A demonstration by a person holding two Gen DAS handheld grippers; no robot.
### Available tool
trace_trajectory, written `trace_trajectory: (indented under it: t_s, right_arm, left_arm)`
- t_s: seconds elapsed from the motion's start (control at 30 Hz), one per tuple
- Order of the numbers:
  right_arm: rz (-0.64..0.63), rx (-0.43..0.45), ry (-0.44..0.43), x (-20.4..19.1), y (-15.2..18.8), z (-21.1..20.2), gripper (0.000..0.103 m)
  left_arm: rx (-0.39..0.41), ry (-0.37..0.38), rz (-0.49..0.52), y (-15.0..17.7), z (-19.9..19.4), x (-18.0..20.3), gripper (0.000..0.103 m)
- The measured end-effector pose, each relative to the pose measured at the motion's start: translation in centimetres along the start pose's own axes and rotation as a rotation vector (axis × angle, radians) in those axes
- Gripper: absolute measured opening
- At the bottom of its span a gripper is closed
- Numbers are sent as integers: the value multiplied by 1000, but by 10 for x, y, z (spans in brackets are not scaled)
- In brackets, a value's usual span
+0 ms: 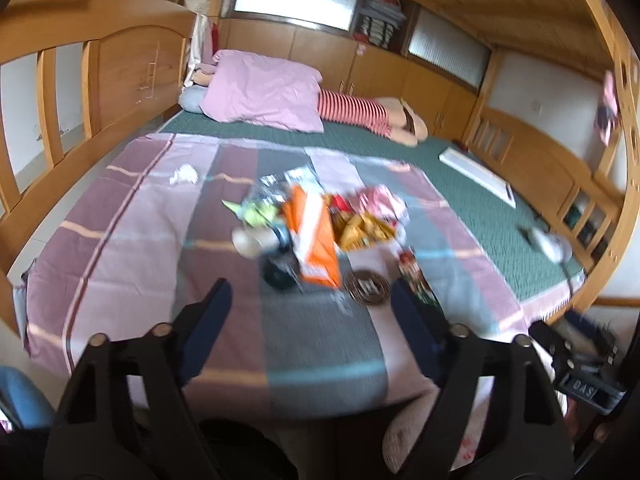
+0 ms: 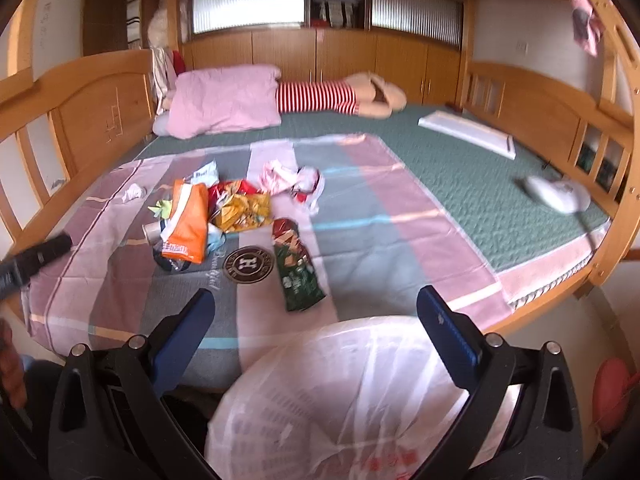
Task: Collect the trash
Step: 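Reach the right tool toward the orange snack bag and grasp it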
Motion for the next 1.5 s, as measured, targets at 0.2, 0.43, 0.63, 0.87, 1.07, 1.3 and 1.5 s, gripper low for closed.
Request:
trace_trajectory:
  t_s: [0.2,0.43,0.63,0.87,1.07,1.3,1.5]
  right_arm:
    - [22,-39,19,-36,-27,14,68]
    - [35,-79,-88,-137,-60,61,68]
    - [45,26,-145,-203,-90,80,68]
    - [72,98,-143,-213,-90,79,71]
    - [118,23,-72,-179,-79,81,76]
    - [205,-83,84,-115,-67,90,77]
    - [316,-175,93,-110,-42,103,77]
  left_arm:
    - [-101,-128,-69,-45,54,-88,67]
    - [-220,-220,-276,-35,88,-176,78]
    - [-165,-239,-262,-41,55,-167,91]
    - [-231,-220,-329,-21,55,-168,91]
    - [-225,-238,-295,-22,64,-158,91]
    - [-223,-191,-340,-29,78,-146,92]
    - [-245,-174,-318,-23,85,-135,92]
Point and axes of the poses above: each gripper's, at about its wrist camera, not at the fingertips, and z roughly the way its jaws point, x to its right, y to its underside, the point moved 4 cm from there along z, roughly the way its jaws point, and after that the axes turned 4 degrees about -z, right-handed, at the moved point
